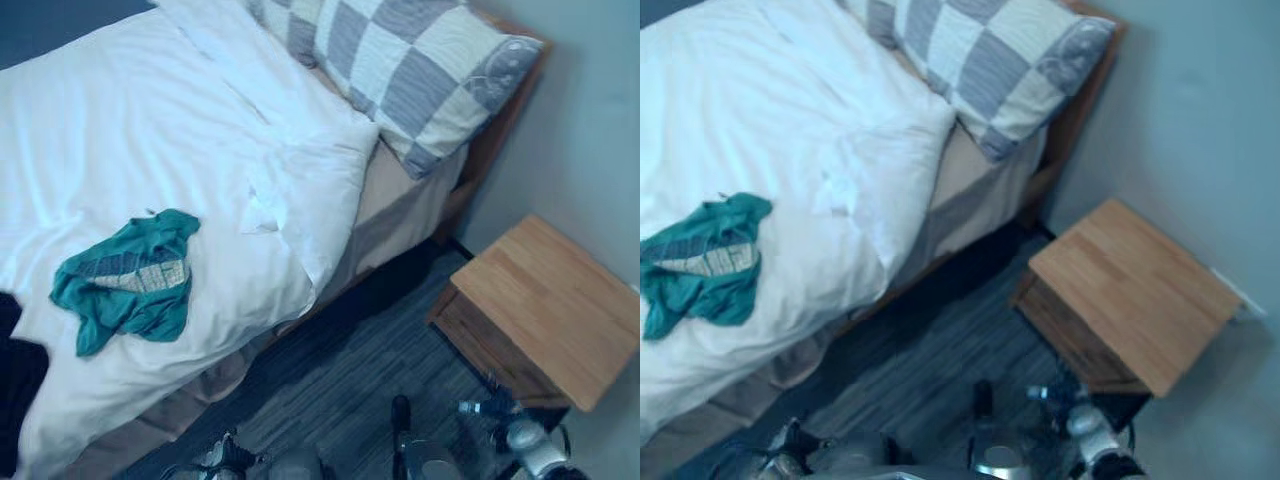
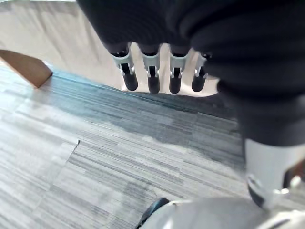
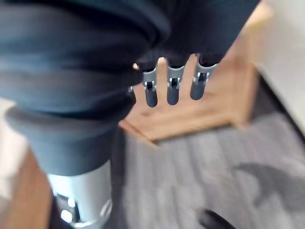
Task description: Tidy up the quilt and then pick up the clothes from the bed and put them into the laundry hamper.
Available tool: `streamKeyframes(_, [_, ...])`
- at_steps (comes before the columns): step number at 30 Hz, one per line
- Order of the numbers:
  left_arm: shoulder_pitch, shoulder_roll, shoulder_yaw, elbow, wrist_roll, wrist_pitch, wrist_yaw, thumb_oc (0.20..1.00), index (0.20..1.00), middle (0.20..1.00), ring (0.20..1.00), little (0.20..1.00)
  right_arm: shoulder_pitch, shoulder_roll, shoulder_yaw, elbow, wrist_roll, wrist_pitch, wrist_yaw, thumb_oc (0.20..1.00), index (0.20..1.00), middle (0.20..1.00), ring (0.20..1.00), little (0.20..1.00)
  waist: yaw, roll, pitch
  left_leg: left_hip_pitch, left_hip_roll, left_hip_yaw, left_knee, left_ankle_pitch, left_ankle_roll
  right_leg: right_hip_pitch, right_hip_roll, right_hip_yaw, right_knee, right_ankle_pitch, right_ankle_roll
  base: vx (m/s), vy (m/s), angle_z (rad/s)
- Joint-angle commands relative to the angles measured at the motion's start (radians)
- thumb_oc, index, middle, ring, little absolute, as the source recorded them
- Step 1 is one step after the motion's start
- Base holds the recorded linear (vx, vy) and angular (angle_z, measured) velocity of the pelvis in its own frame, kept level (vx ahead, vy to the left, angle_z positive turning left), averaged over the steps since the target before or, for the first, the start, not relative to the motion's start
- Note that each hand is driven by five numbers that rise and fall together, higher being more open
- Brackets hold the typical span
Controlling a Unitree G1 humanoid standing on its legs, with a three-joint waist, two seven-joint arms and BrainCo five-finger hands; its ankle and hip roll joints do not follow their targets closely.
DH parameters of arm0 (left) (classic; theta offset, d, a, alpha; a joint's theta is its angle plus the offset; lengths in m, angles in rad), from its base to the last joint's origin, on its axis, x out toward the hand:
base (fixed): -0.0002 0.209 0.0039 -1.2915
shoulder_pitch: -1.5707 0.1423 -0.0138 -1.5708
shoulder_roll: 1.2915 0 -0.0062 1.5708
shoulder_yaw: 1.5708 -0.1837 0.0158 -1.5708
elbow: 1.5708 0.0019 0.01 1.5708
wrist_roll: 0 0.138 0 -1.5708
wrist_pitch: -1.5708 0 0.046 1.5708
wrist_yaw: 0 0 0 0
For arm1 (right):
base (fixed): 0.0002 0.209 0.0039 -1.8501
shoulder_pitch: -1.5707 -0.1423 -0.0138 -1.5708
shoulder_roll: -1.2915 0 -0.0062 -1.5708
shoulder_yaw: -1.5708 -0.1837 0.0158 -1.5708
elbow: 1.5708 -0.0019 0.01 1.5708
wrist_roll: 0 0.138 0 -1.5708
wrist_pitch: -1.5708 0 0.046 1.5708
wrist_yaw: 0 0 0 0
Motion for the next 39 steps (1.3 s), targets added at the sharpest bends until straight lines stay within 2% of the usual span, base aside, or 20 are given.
streamKeyframes(1, [-0.007,0.045,-0.008,-0.048,0.000,0.003,0.025,1.000,1.000,1.000,1.000,1.000,0.038,-0.125,-0.081,-0.244,-0.063,-0.071,0.019,1.000,1.000,1.000,1.000,1.000,0.005,0.008,-0.005,-0.001,-0.023,0.126,-0.109,-0.037,0.060,0.025,-0.095,-0.019,0.079,-0.187,0.174,0.18,-0.035,0.71])
streamKeyframes(2, [-0.006,0.037,-0.015,-0.032,0.027,0.003,0.010,1.000,1.000,1.000,1.000,1.000,0.050,-0.157,-0.104,-0.293,-0.088,-0.087,0.013,1.000,1.000,1.000,1.000,1.000,-0.012,0.023,-0.015,0.037,-0.008,0.239,-0.179,-0.042,0.039,0.039,-0.091,-0.058,0.097,-0.215,0.191,0.18,0.001,0.97])
streamKeyframes(3, [-0.010,0.029,-0.023,-0.033,0.040,0.005,-0.006,1.000,1.000,1.000,1.000,1.000,0.066,-0.166,-0.126,-0.365,-0.111,-0.087,0.019,1.000,1.000,1.000,1.000,1.000,-0.027,0.036,-0.025,0.068,-0.010,0.286,-0.231,-0.030,0.048,0.040,-0.086,-0.088,0.126,-0.227,0.192,0.21,0.077,1.21])
streamKeyframes(7, [-0.009,0.031,-0.049,-0.025,0.081,0.012,-0.037,1.000,1.000,1.000,1.000,1.000,0.039,-0.242,-0.171,-0.542,-0.213,-0.107,-0.006,1.000,1.000,1.000,1.000,1.000,-0.036,0.040,-0.047,0.121,-0.063,0.224,-0.352,-0.026,0.080,0.005,-0.132,-0.163,0.310,-0.189,0.230,0.14,0.119,0.96])
streamKeyframes(9, [-0.003,0.040,-0.055,-0.037,0.079,0.014,-0.040,1.000,1.000,1.000,1.000,1.000,-0.041,-0.275,-0.145,-0.588,-0.257,-0.102,-0.022,1.000,1.000,1.000,1.000,1.000,-0.027,0.034,-0.029,0.152,-0.080,0.202,-0.378,-0.032,0.107,-0.060,-0.156,-0.127,0.487,-0.122,0.263,0.09,0.148,1.07])
streamKeyframes(12, [-0.011,0.051,-0.063,-0.038,0.070,0.016,-0.039,1.000,1.000,1.000,1.000,1.000,-0.125,-0.280,-0.107,-0.590,-0.274,-0.092,-0.039,1.000,1.000,1.000,1.000,1.000,-0.019,0.039,-0.002,0.167,-0.068,0.186,-0.397,-0.011,0.121,-0.147,-0.134,-0.063,0.623,-0.095,0.264,-0.02,0.019,0.63])
streamKeyframes(15, [-0.029,0.074,-0.093,-0.026,0.081,0.012,-0.041,1.000,1.000,1.000,1.000,1.000,-0.289,-0.342,-0.044,-0.556,-0.314,-0.068,-0.063,1.000,1.000,1.000,1.000,1.000,0.001,0.033,0.006,0.179,-0.080,0.079,-0.413,-0.011,0.103,-0.125,-0.079,0.029,0.425,-0.201,0.234,0.14,-0.135,0.85])
streamKeyframes(17, [-0.051,0.085,-0.109,-0.021,0.085,0.004,-0.042,1.000,1.000,1.000,1.000,1.000,-0.348,-0.384,-0.022,-0.517,-0.333,-0.051,-0.071,1.000,1.000,1.000,1.000,1.000,-0.003,0.027,-0.001,0.170,-0.092,0.009,-0.422,-0.013,0.085,-0.093,-0.067,0.145,0.214,-0.200,0.221,0.16,-0.203,1.42])
streamKeyframes(19, [-0.056,0.097,-0.115,-0.014,0.077,0.003,-0.036,1.000,1.000,1.000,1.000,1.000,-0.408,-0.413,0.004,-0.447,-0.342,-0.029,-0.073,1.000,1.000,1.000,1.000,1.000,0.005,0.014,-0.007,0.162,-0.100,-0.041,-0.414,-0.017,0.074,-0.084,-0.071,0.228,0.145,-0.170,0.231,0.14,-0.199,1.77])
streamKeyframes(21, [-0.046,0.102,-0.118,-0.009,0.052,-0.002,-0.035,1.000,1.000,1.000,1.000,1.000,-0.487,-0.417,0.057,-0.362,-0.349,-0.010,-0.063,1.000,1.000,1.000,1.000,1.000,0.032,0.007,-0.018,0.153,-0.113,-0.058,-0.408,-0.022,0.073,-0.072,-0.101,0.206,0.131,-0.146,0.229,0.10,-0.160,1.23])
streamKeyframes(23, [-0.026,0.095,-0.113,0.010,0.030,-0.009,-0.046,1.000,1.000,1.000,1.000,1.000,-0.567,-0.412,0.119,-0.259,-0.351,-0.008,-0.057,1.000,1.000,1.000,1.000,1.000,0.040,0.020,-0.022,0.144,-0.114,-0.063,-0.424,-0.002,0.065,-0.074,-0.103,0.186,0.122,-0.136,0.228,0.06,-0.138,0.45])
streamKeyframes(26, [-0.026,0.080,-0.156,0.009,0.012,-0.029,-0.039,1.000,1.000,1.000,1.000,1.000,-0.738,-0.376,0.227,-0.015,-0.311,0.010,-0.055,1.000,1.000,1.000,1.000,1.000,0.049,0.061,-0.002,0.107,-0.114,-0.086,-0.450,0.031,0.052,-0.087,-0.104,0.161,0.088,-0.120,0.220,-0.05,-0.098,0.13])
streamKeyframes(27, [-0.035,0.072,-0.191,0.001,0.000,-0.044,-0.030,1.000,1.000,1.000,1.000,1.000,-0.883,-0.359,0.288,0.194,-0.269,0.018,-0.060,1.000,1.000,1.000,1.000,1.000,0.056,0.105,0.027,0.061,-0.119,-0.102,-0.458,0.056,0.044,-0.117,-0.101,0.155,0.070,-0.107,0.214,-0.12,-0.049,0.13])
streamKeyframes(28, [-0.036,0.070,-0.189,0.002,-0.001,-0.044,-0.030,1.000,1.000,1.000,1.000,1.000,-0.890,-0.358,0.293,0.200,-0.267,0.016,-0.061,1.000,1.000,1.000,1.000,1.000,0.053,0.106,0.027,0.058,-0.118,-0.103,-0.458,0.056,0.043,-0.119,-0.100,0.154,0.070,-0.107,0.213,-0.12,-0.005,0.16])
streamKeyframes(30, [-0.051,0.058,-0.222,0.001,-0.018,-0.051,-0.024,1.000,1.000,1.000,1.000,1.000,-0.969,-0.329,0.290,0.377,-0.187,0.026,-0.063,1.000,1.000,1.000,1.000,1.000,0.057,0.141,0.040,0.027,-0.123,-0.111,-0.466,0.074,0.037,-0.137,-0.097,0.147,0.051,-0.101,0.209,-0.06,0.001,0.16])
streamKeyframes(31, [-0.056,0.046,-0.235,0.000,-0.027,-0.050,-0.024,1.000,1.000,1.000,1.000,1.000,-0.982,-0.308,0.266,0.456,-0.123,0.032,-0.055,0.410,0.410,0.410,0.410,0.410,0.060,0.161,0.047,0.013,-0.123,-0.114,-0.472,0.083,0.033,-0.147,-0.095,0.140,0.045,-0.100,0.209,-0.05,-0.015,0.23])
streamKeyframes(32, [-0.059,0.039,-0.249,0.002,-0.031,-0.051,-0.028,1.000,1.000,1.000,1.000,1.000,-1.010,-0.309,0.280,0.504,-0.111,0.033,-0.046,0.200,0.200,0.200,0.200,0.200,0.061,0.175,0.048,0.000,-0.120,-0.115,-0.472,0.089,0.031,-0.153,-0.091,0.133,0.044,-0.101,0.208,-0.04,-0.015,0.18])
streamKeyframes(36, [-0.062,0.012,-0.266,0.013,-0.040,-0.046,-0.038,1.000,1.000,1.000,1.000,1.000,-0.970,-0.292,0.216,0.534,-0.027,0.042,-0.056,0.200,0.200,0.200,0.200,0.200,0.049,0.192,0.046,-0.010,-0.106,-0.118,-0.472,0.103,0.021,-0.157,-0.078,0.125,0.058,-0.112,0.199,0.00,-0.039,0.07])
streamKeyframes(38, [-0.060,0.004,-0.262,0.017,-0.028,-0.037,-0.044,1.000,1.000,1.000,1.000,1.000,-0.895,-0.278,0.170,0.447,0.019,0.032,-0.068,0.200,0.200,0.200,0.200,0.200,0.035,0.188,0.041,-0.003,-0.098,-0.115,-0.472,0.101,0.020,-0.148,-0.072,0.121,0.062,-0.119,0.194,0.02,-0.020,0.05])
streamKeyframes(39, [-0.060,-0.004,-0.237,0.022,-0.017,-0.023,-0.048,1.000,1.000,1.000,1.000,1.000,-0.757,-0.262,0.112,0.302,0.040,0.026,-0.070,0.200,0.200,0.200,0.200,0.200,0.014,0.176,0.038,0.013,-0.089,-0.109,-0.472,0.094,0.021,-0.134,-0.066,0.122,0.062,-0.124,0.189,0.00,0.000,0.00])
